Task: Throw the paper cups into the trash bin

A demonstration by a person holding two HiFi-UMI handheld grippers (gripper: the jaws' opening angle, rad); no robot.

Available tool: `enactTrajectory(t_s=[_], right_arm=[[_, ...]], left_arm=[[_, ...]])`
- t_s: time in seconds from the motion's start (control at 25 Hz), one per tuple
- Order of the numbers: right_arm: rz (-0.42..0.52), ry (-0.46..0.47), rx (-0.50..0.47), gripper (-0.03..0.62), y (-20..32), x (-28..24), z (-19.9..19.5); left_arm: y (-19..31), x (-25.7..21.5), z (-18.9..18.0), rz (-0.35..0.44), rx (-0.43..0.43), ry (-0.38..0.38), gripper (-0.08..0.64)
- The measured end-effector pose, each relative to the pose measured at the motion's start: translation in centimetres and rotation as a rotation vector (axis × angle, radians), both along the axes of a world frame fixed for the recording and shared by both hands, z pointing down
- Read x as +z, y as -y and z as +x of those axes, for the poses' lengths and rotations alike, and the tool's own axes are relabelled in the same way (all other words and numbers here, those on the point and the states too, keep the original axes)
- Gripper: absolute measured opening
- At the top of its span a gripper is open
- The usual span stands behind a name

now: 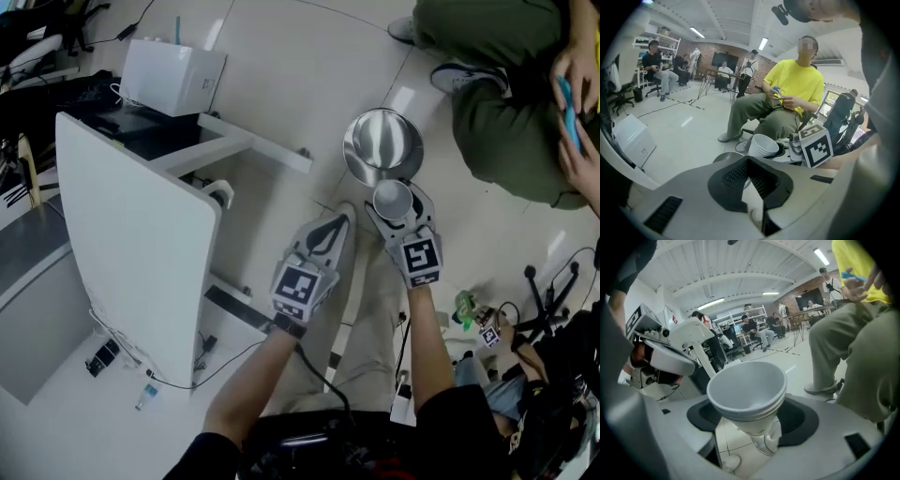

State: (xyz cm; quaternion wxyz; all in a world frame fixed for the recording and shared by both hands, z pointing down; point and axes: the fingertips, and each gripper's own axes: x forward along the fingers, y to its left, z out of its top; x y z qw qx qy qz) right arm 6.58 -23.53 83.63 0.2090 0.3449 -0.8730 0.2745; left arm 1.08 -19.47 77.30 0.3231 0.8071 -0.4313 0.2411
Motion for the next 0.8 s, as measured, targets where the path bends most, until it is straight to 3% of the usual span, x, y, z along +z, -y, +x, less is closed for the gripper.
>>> enactTrajectory(t_s=[0.24,0.44,0.68,0.8], right_arm=[[-0.068,-0.020,-0.022,0.350,0.8,6.1,-1.9],[-0.231,-0.050,-0.068,0.351,0.0,14.4,-3.9],[-0.403,-0.194,-0.103,0.351,0.2,24.1,-4.3],[-0.452,-0.218,-0.098,0.351,1.1,26.8,-4.2]], left_arm=[[1.7,4.9,-0.8,-0.025,0.000,-0.016,-0.008],[-0.3,7.3,-1.9,-0.023,0.053,0.003,-0.006],[-2.7,7.8,-4.4,-0.018,0.016,-0.026,-0.008],[-3.4,7.7,-4.9,0.001,0.005,-0.054,-0.008]])
